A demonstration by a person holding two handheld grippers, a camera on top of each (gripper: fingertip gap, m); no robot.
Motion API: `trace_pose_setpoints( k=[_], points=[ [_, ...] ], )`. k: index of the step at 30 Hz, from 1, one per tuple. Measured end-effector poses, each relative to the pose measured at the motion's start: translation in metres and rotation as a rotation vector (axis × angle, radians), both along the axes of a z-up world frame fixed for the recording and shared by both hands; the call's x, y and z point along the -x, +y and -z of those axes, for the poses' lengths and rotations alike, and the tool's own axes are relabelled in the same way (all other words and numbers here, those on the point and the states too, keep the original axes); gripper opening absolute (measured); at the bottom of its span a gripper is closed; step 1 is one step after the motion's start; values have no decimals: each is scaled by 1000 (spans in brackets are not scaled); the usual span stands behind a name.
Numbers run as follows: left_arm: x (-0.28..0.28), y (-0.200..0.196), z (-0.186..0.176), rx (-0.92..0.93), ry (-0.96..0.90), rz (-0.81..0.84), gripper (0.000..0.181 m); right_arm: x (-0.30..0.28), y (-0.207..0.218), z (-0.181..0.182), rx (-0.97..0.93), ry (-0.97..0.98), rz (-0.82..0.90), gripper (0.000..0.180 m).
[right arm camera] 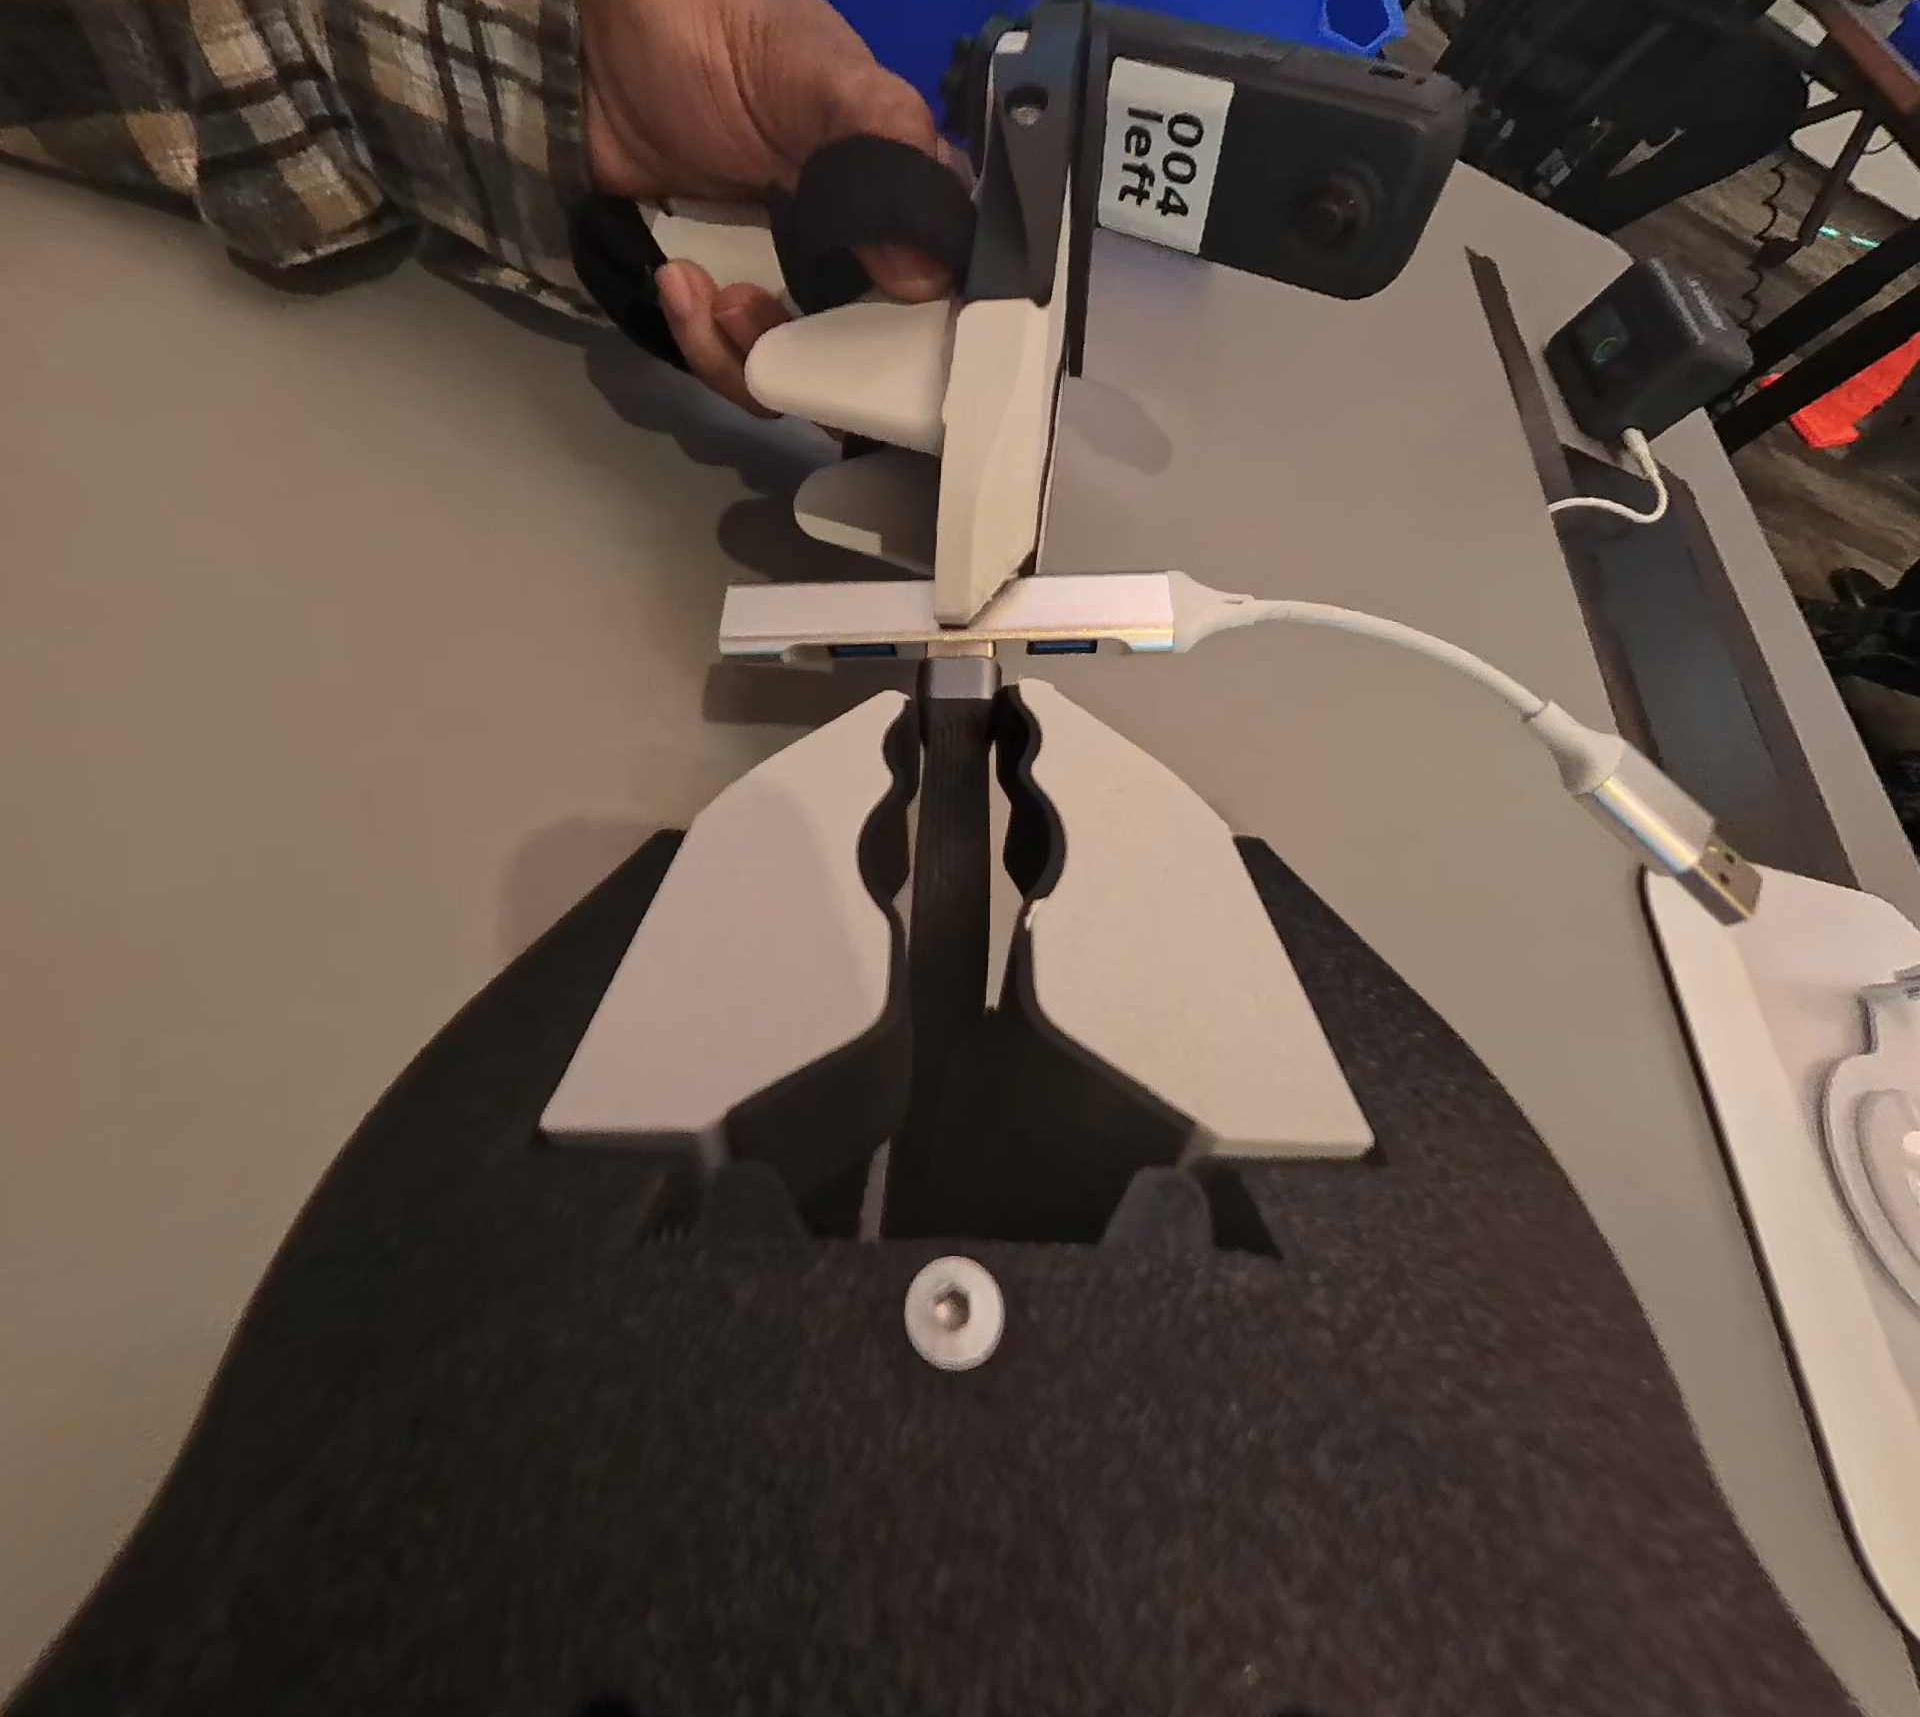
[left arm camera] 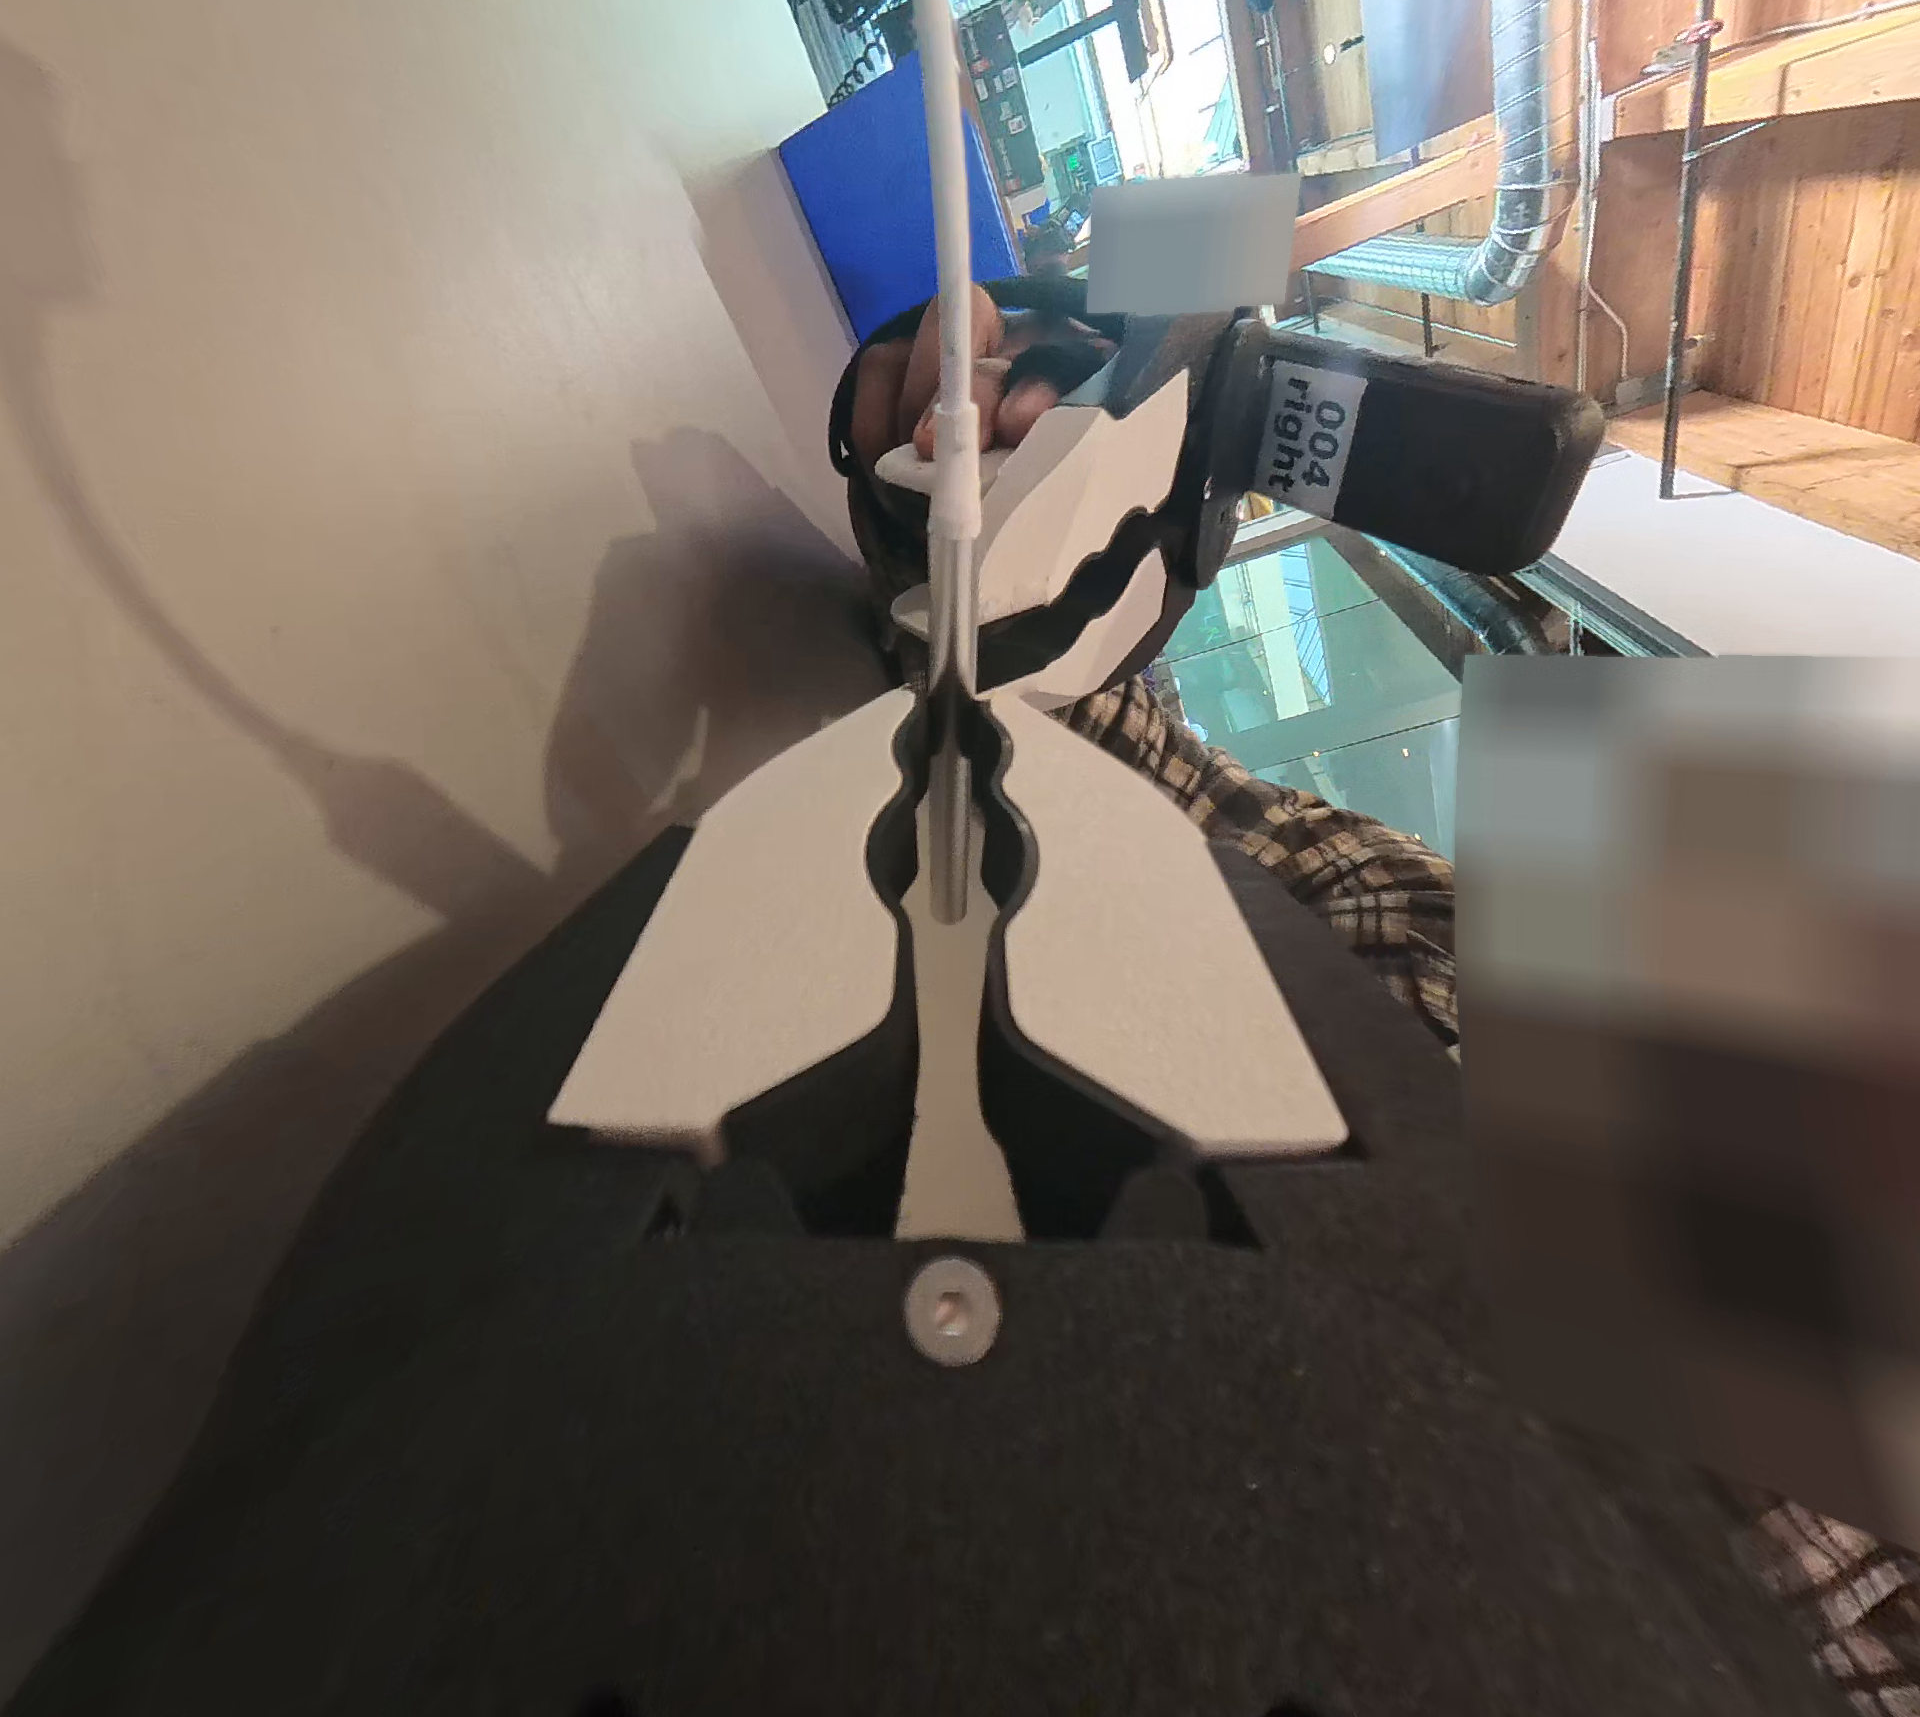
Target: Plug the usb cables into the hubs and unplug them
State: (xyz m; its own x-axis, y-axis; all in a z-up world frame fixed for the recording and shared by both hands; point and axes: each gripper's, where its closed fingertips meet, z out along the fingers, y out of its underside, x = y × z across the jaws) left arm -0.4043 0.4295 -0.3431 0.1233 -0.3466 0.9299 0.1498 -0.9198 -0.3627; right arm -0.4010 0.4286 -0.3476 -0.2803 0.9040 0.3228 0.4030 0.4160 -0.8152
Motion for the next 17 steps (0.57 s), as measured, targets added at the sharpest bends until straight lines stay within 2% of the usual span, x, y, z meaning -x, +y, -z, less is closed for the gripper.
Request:
trace_pose_setpoints(
  k=[11,15,17],
  points=[
    [1,-1,9,8,39,34,6,2,-1,10,-37,-43,-12,14],
    [6,-1,-7,22,-105,41,6,2,1,-4,-71,17,-22,15],
    [9,-1,-19,26,-205,48,6,-1,4,-15,-73,35,-12,23]
  ],
)
